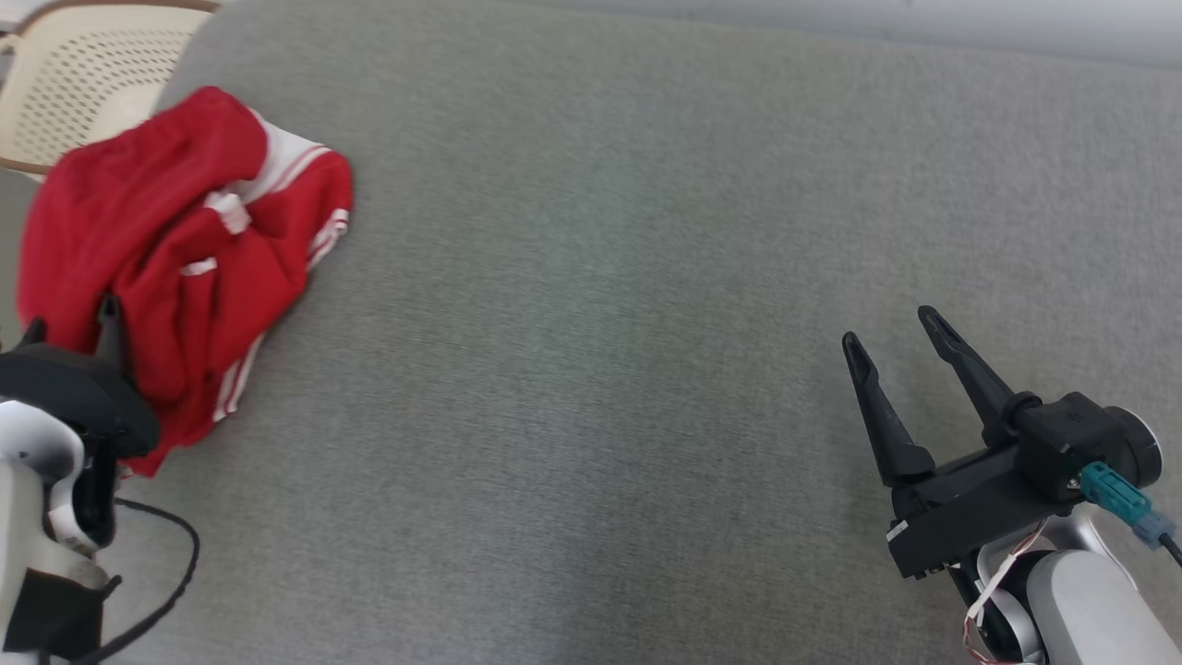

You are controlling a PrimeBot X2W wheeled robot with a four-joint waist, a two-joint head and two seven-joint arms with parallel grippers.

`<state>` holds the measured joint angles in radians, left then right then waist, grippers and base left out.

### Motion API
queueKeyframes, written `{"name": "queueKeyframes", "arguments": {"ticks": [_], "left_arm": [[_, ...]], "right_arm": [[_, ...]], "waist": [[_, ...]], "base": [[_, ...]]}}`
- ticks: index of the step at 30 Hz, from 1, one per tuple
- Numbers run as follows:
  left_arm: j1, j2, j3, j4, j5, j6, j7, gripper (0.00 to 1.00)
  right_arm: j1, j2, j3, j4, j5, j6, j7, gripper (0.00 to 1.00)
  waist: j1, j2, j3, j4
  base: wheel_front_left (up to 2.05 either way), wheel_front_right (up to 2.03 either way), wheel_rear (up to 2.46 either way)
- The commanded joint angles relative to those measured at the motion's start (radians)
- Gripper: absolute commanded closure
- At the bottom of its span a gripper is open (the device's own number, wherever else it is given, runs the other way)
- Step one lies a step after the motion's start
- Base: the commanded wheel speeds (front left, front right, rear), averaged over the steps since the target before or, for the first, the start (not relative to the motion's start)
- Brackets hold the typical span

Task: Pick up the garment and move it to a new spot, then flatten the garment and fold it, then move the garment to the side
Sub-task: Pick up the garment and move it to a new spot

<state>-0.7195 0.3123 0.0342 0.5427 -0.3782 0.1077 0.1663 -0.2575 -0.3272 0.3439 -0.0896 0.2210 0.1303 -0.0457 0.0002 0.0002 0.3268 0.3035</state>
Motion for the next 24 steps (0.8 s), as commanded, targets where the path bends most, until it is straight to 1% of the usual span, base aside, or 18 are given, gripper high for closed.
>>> {"name": "queueKeyframes", "arguments": {"ticks": [1,3,4,5,6,7,8,12,16,20,24], "left_arm": [[-0.011,0.010,0.006,0.015,-0.004,-0.001,-0.001,0.00],[-0.029,0.014,0.013,0.076,-0.020,-0.006,-0.002,0.00],[-0.029,0.014,0.013,0.076,-0.020,-0.006,-0.002,0.00],[-0.037,0.015,0.015,0.093,-0.024,-0.008,-0.007,0.02],[-0.045,0.014,0.019,0.104,-0.029,-0.008,-0.017,0.38],[-0.051,0.016,0.023,0.111,-0.029,-0.007,-0.030,0.90],[-0.056,0.018,0.024,0.116,-0.028,-0.007,-0.047,1.00],[-0.065,0.026,0.019,0.100,-0.008,-0.002,-0.128,1.00],[-0.044,0.030,0.018,0.047,0.005,0.005,-0.194,1.00],[0.001,0.022,0.011,-0.044,0.020,0.018,-0.231,1.00],[0.067,0.004,0.002,-0.178,0.025,0.034,-0.247,1.00]], "right_arm": [[-0.009,-0.007,0.000,-0.003,0.005,0.001,-0.006,0.00],[-0.014,-0.009,-0.001,0.000,0.008,0.001,-0.007,0.00],[-0.014,-0.009,-0.001,0.000,0.008,0.001,-0.007,0.00],[-0.016,-0.008,0.000,0.000,0.009,0.001,-0.006,0.00],[-0.019,-0.008,0.000,0.000,0.010,0.001,-0.005,0.00],[-0.020,-0.007,0.000,0.000,0.012,0.001,-0.005,0.00],[-0.019,-0.006,0.000,0.000,0.014,0.001,-0.006,0.00],[-0.013,-0.004,-0.007,0.007,0.019,0.001,-0.008,0.00],[-0.001,0.009,-0.016,0.018,0.014,0.001,-0.017,0.00],[0.011,0.030,-0.031,0.028,0.008,0.001,-0.027,0.00],[0.026,0.052,-0.044,0.036,0.004,0.001,-0.035,0.00]], "waist": [[-0.0002,-0.0002,0.041,-0.038],[-0.0002,-0.0002,0.049,-0.038],[-0.0002,-0.0002,0.049,-0.038],[-0.0002,-0.0002,0.051,-0.038],[-0.0002,-0.0002,0.052,-0.038],[-0.0002,-0.0002,0.053,-0.037],[-0.0002,-0.0002,0.052,-0.035],[-0.0002,-0.0002,0.032,-0.025],[-0.0002,-0.0002,-0.006,-0.018],[-0.0002,-0.0002,-0.054,-0.014],[-0.0002,-0.0002,-0.100,-0.022]], "base": [[0.00,0.00,0.00],[0.00,0.00,0.00],[0.00,0.00,0.00],[0.00,0.00,0.00],[0.00,0.00,0.00],[0.00,0.00,0.00],[0.00,0.00,0.00],[0.00,0.00,0.00],[0.00,0.00,0.00],[0.00,0.00,0.00],[0.00,0.00,0.00]]}}
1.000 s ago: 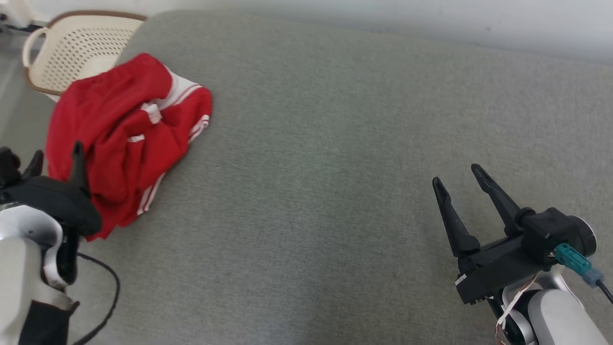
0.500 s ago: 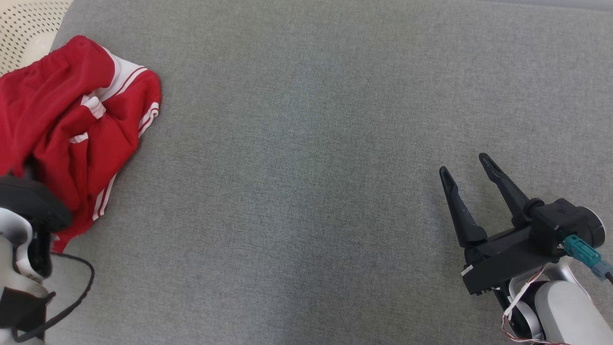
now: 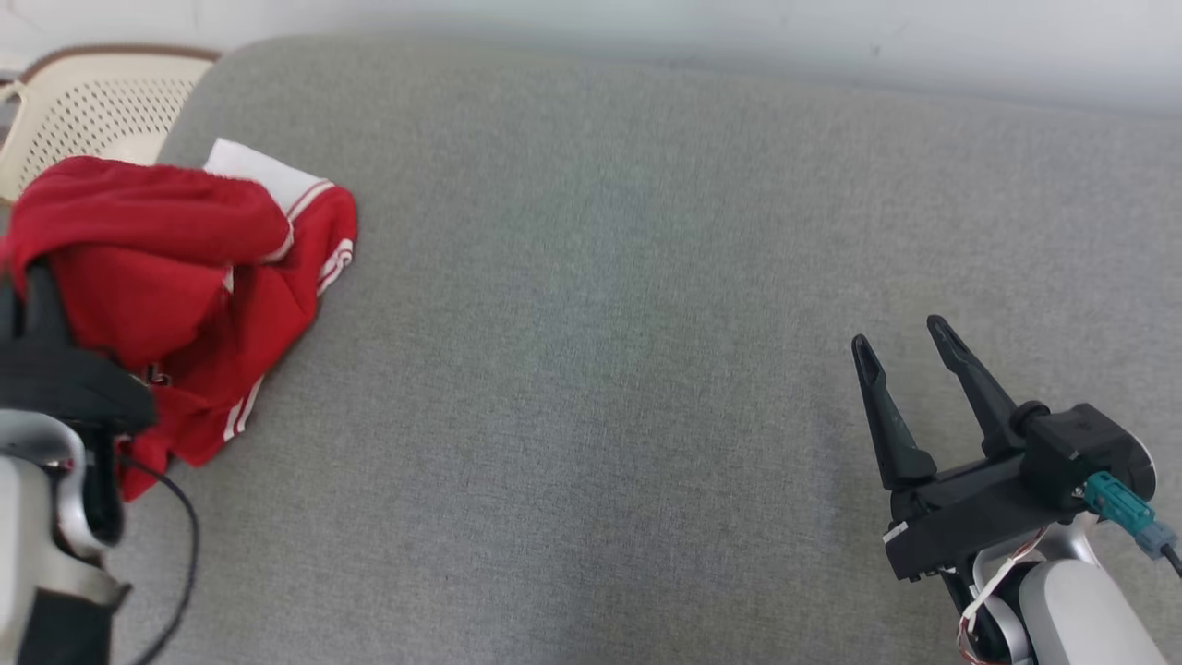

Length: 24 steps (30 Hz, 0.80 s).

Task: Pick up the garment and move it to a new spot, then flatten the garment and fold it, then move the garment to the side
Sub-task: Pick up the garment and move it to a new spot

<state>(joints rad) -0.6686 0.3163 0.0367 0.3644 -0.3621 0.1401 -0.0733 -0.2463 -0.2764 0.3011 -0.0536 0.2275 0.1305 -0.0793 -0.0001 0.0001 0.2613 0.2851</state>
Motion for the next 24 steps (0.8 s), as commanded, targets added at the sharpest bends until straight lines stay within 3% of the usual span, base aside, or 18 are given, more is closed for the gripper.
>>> {"name": "queueKeyframes", "arguments": {"ticks": [1,14,24], "left_arm": [[0.036,-0.008,-0.005,-0.037,0.012,0.005,-0.011,1.00],[0.320,-0.111,-0.159,-0.504,0.086,0.065,0.008,1.00],[0.303,-0.176,-0.315,-0.559,0.122,0.033,0.039,1.00]], "right_arm": [[0.018,0.006,-0.005,0.002,-0.004,0.000,-0.004,0.00],[0.058,0.069,-0.037,0.020,-0.015,0.001,-0.019,0.00],[0.037,0.088,-0.053,0.020,-0.002,0.001,-0.032,0.00]], "waist": [[0.0001,-0.0001,-0.046,-0.007],[0.0001,-0.0001,-0.133,-0.128],[0.0001,-0.0001,-0.108,-0.284]], "base": [[0.00,0.00,0.00],[0.00,0.00,0.00],[0.00,0.00,0.00]]}}
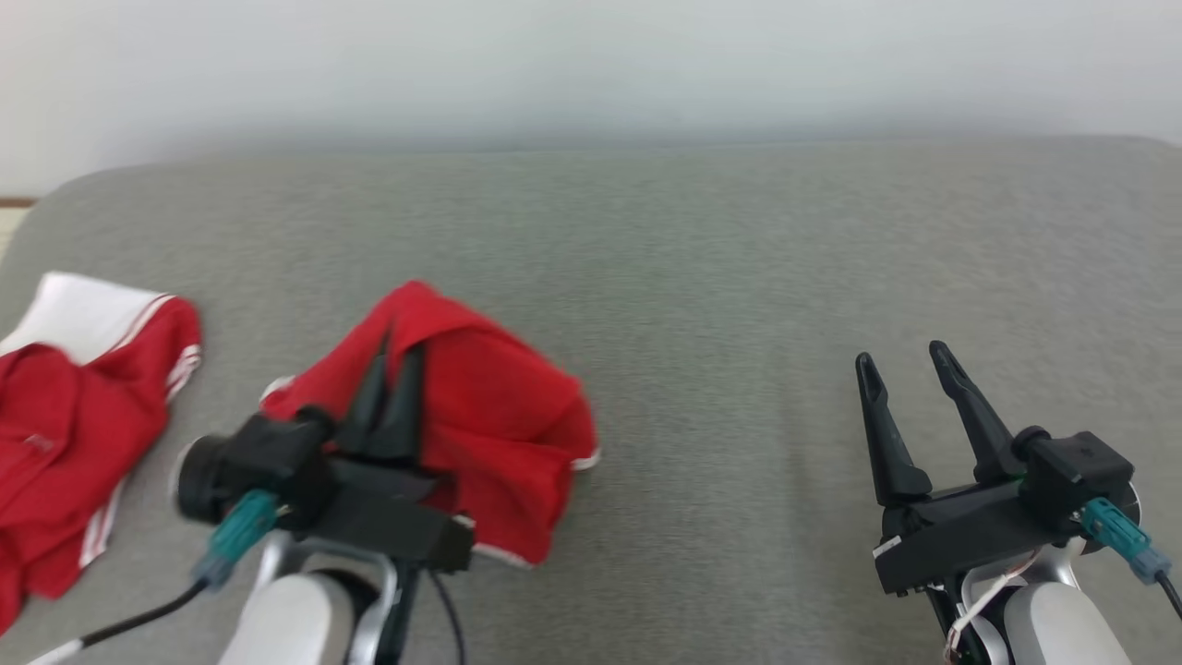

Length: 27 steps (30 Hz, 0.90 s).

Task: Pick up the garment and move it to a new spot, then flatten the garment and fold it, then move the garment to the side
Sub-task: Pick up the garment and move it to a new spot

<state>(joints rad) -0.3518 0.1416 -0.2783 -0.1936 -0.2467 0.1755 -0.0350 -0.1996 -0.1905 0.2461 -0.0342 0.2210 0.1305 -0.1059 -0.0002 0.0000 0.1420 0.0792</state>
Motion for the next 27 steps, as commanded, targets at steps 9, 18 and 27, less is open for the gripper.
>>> {"name": "queueKeyframes", "arguments": {"ticks": [9,18,27], "left_arm": [[-0.172,-0.074,-0.178,0.193,-0.025,-0.068,0.020,1.00],[-0.310,-0.089,-0.315,0.478,-0.119,-0.089,-0.029,1.00],[-0.392,-0.090,-0.474,0.630,-0.257,-0.078,-0.108,0.00]], "right_arm": [[-0.040,0.026,-0.026,0.023,0.025,0.000,-0.039,0.00],[-0.066,0.042,-0.029,0.065,0.047,0.000,-0.084,0.00],[-0.080,0.042,-0.045,0.102,0.052,0.000,-0.106,0.00]], "waist": [[0.0002,0.0000,0.092,-0.283],[0.0002,0.0000,0.168,-0.383],[0.0002,0.0000,0.172,-0.367]], "base": [[0.00,0.00,0.00],[0.00,0.00,0.00],[0.00,0.00,0.00]]}}
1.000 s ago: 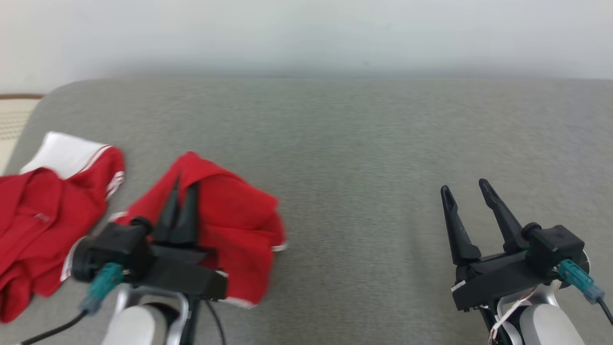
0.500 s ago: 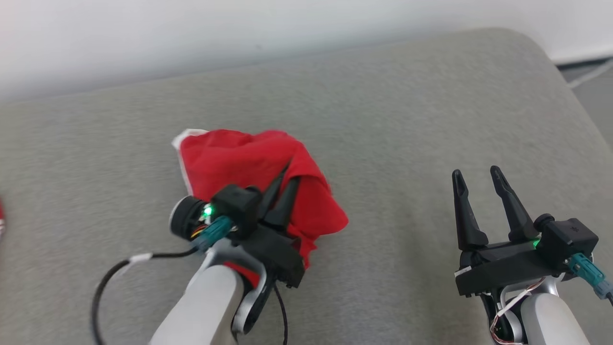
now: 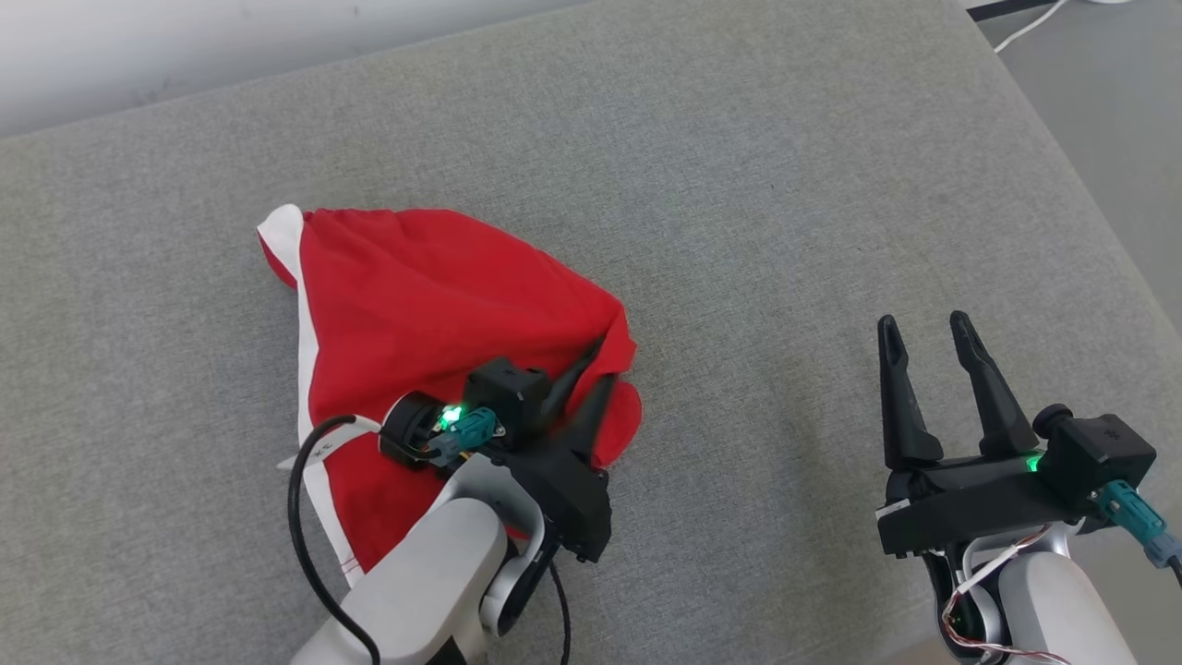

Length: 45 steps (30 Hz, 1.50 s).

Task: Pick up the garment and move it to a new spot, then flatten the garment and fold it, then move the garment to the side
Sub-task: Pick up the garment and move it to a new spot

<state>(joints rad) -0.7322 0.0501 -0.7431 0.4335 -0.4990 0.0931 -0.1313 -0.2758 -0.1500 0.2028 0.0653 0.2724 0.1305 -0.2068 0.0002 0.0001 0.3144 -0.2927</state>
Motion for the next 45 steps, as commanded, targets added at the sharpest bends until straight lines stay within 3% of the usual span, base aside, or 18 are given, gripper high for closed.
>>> {"name": "queueKeyframes", "arguments": {"ticks": [1,8,13,24,30,35,40,45], "left_arm": [[-0.016,0.002,-0.023,0.006,-0.014,0.006,-0.024,0.00],[-0.006,0.004,-0.069,-0.039,-0.010,0.033,-0.082,0.00],[0.038,0.041,-0.051,-0.116,-0.003,0.069,-0.098,0.00],[0.194,0.207,0.096,-0.351,-0.026,0.211,-0.117,0.00],[0.270,0.293,0.221,-0.447,-0.028,0.252,-0.128,0.00],[0.350,0.350,0.328,-0.496,0.003,0.251,-0.133,0.00],[0.444,0.374,0.436,-0.522,0.023,0.225,-0.133,0.00],[0.538,0.381,0.479,-0.523,0.050,0.208,-0.133,0.00]], "right_arm": [[-0.003,0.002,-0.004,0.004,-0.002,0.000,-0.007,0.00],[0.021,-0.007,-0.032,-0.004,-0.022,0.000,0.002,0.00],[0.039,-0.009,-0.047,-0.022,-0.031,0.000,0.017,0.00],[0.085,-0.019,-0.050,-0.072,-0.045,0.000,0.061,0.00],[0.104,-0.024,-0.040,-0.090,-0.051,0.000,0.081,0.00],[0.120,-0.030,-0.032,-0.101,-0.056,0.000,0.090,0.00],[0.133,-0.037,-0.017,-0.106,-0.062,0.000,0.098,0.00],[0.156,-0.035,-0.003,-0.106,-0.072,0.000,0.098,0.00]], "waist": [[-0.0002,-0.0001,-0.007,0.013],[-0.0002,-0.0001,-0.055,0.076],[-0.0002,-0.0001,-0.085,0.115],[-0.0002,-0.0001,-0.154,0.201],[-0.0002,-0.0001,-0.180,0.233],[-0.0002,-0.0001,-0.201,0.248],[-0.0002,-0.0001,-0.217,0.252],[-0.0002,-0.0001,-0.240,0.252]], "base": [[0.00,0.00,0.00],[0.00,0.00,0.00],[0.00,0.00,0.00],[0.00,0.00,0.00],[0.00,0.00,0.00],[0.00,0.00,0.00],[0.00,0.00,0.00],[0.00,0.00,0.00]]}}
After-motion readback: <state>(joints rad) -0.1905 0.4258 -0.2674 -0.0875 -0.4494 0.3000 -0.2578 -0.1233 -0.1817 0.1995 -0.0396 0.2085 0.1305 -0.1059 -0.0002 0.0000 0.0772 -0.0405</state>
